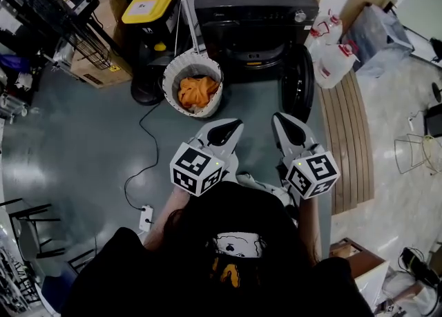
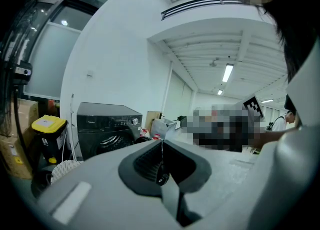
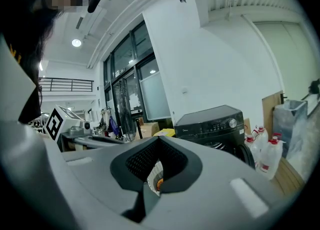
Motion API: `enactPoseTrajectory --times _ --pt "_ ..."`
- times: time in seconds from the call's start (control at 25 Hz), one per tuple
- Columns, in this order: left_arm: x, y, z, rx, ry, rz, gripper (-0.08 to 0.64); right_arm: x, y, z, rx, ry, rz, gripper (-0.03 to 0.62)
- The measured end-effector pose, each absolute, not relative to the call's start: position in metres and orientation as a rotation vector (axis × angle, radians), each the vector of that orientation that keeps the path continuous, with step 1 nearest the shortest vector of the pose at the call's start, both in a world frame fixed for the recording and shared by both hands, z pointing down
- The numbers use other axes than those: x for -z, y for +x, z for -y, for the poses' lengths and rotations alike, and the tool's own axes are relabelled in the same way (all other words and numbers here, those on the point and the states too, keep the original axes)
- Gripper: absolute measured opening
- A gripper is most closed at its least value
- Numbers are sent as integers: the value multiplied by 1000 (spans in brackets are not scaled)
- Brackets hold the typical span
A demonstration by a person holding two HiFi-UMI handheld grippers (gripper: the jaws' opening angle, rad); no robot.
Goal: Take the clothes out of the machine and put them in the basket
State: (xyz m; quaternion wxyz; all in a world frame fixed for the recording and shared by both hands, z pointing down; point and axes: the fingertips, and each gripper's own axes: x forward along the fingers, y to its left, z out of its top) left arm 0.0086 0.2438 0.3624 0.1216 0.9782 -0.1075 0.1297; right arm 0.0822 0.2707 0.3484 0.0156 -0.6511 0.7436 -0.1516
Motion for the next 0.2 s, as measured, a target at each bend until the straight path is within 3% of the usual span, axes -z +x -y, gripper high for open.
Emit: enactPoseTrajectory --times 0.2 --pt "-363 9 -243 -374 2858 316 17 -350 91 -269 460 -2045 -2305 7"
